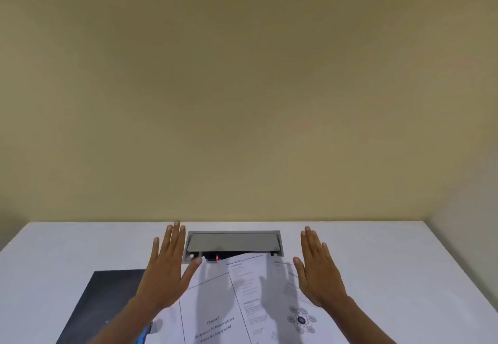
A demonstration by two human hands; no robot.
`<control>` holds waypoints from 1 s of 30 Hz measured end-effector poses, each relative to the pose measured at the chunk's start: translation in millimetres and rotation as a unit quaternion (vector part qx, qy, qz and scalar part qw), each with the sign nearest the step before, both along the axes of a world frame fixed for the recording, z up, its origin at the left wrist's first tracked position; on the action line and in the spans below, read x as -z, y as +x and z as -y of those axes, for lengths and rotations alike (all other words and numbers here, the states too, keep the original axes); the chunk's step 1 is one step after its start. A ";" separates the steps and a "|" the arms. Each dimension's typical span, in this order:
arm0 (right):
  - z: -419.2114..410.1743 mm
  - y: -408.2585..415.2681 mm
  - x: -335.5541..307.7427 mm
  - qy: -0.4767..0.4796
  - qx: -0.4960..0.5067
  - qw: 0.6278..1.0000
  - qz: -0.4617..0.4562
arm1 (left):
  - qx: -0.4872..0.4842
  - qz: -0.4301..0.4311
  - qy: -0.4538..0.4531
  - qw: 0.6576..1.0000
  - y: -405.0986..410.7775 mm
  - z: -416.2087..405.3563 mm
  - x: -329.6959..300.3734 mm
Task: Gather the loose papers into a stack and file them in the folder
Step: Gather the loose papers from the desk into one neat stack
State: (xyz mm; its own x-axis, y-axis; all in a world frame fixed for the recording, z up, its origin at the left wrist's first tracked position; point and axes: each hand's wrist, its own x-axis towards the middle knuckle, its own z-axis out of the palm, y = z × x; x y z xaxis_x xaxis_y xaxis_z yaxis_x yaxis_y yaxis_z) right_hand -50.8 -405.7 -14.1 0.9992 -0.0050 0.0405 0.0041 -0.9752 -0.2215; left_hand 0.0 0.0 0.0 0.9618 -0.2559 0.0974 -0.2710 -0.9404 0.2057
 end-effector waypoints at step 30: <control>-38.0 -140.1 140.0 0.034 0.004 0.974 -0.223 | -0.026 -0.326 0.054 0.943 -158.3 -12.4 163.9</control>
State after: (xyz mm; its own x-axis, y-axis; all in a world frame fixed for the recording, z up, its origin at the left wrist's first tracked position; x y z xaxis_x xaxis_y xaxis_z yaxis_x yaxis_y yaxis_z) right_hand -190.9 -367.7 -154.1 0.9169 -0.0013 -0.3992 -0.1159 -0.9578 -0.2632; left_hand -158.3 12.4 -163.9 0.8196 -0.1813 -0.5435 -0.0732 -0.9740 0.2145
